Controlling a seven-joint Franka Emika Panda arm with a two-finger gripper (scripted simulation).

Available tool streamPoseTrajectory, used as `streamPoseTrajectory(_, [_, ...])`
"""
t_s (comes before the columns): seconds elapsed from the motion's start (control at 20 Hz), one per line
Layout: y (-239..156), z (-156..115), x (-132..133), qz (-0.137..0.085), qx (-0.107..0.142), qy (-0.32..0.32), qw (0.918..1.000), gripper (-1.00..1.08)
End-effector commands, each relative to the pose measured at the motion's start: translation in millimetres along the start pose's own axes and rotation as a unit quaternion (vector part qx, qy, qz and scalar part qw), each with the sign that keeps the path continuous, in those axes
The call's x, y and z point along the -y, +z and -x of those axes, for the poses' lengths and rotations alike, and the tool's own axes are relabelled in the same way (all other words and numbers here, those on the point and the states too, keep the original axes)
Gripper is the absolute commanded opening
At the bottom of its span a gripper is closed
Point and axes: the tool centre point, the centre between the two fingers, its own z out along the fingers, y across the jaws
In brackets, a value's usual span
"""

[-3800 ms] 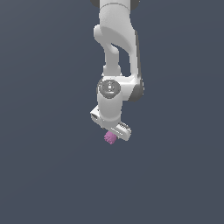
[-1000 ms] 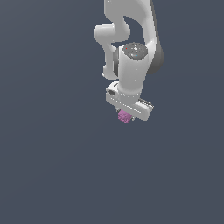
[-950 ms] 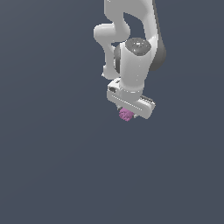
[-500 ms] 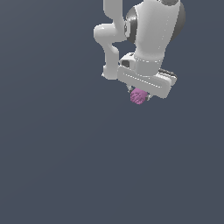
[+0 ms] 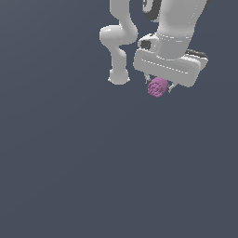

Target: Pick up the object and move it to a goal position.

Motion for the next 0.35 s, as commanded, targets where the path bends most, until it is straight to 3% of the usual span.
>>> streamPoseTrajectory(0.0, [-6.6, 3.1, 1.9, 0.0, 0.0, 0.0, 1.0, -1.0])
streamPoseTrajectory(0.3, [-7.5, 2.8, 3.3, 0.0, 0.001, 0.0, 1.0, -1.0])
